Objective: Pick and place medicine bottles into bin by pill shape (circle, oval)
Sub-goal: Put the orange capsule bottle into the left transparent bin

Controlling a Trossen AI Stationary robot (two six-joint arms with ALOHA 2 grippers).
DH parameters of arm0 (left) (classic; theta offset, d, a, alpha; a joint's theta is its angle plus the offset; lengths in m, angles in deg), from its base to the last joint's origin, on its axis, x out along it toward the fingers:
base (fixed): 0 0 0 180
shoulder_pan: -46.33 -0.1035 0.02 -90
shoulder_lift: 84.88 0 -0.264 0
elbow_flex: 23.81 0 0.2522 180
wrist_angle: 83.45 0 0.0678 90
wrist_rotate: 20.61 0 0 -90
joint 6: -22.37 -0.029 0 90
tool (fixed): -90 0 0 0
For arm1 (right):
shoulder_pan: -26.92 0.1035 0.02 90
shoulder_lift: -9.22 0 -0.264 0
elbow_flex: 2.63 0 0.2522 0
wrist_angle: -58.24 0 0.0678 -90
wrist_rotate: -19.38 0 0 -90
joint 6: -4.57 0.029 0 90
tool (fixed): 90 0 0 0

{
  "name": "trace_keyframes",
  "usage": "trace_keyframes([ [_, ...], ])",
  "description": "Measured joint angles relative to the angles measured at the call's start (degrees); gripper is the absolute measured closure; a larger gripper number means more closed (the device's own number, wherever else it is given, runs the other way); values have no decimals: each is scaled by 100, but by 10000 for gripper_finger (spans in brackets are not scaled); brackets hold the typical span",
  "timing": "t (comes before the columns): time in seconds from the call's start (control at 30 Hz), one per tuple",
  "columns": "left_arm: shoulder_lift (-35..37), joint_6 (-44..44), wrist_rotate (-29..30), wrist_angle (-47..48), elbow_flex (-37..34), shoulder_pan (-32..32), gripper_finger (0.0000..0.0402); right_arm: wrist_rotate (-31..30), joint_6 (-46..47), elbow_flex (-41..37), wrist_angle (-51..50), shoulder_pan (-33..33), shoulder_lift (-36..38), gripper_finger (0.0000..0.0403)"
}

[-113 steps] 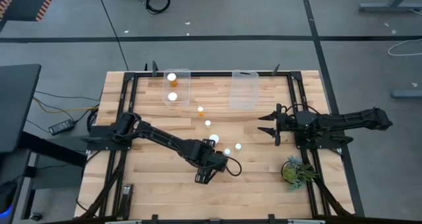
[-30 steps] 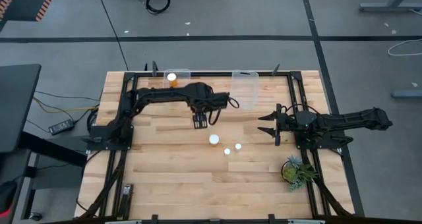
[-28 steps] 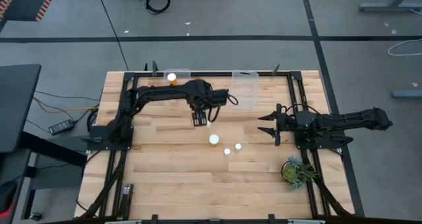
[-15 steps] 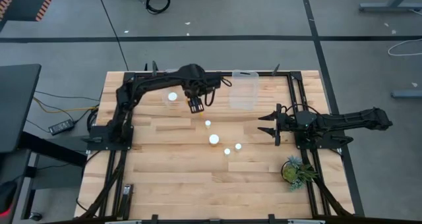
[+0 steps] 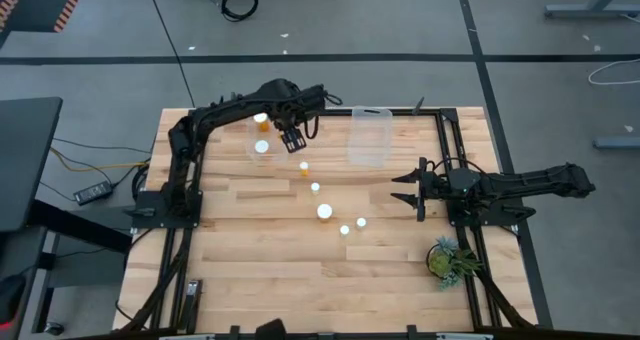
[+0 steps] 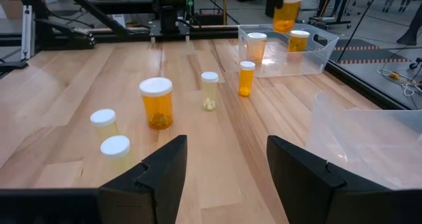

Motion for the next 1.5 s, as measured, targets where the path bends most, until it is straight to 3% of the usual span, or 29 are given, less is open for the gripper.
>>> trace_keyframes([
  [0.7,-3,-209,-20,-1178,-875,-812,180,0,0,0,-1,1,0,187],
  [1.5,-7,12,-31,-1648,-883,-946,180,0,0,0,0,0,-2,187],
])
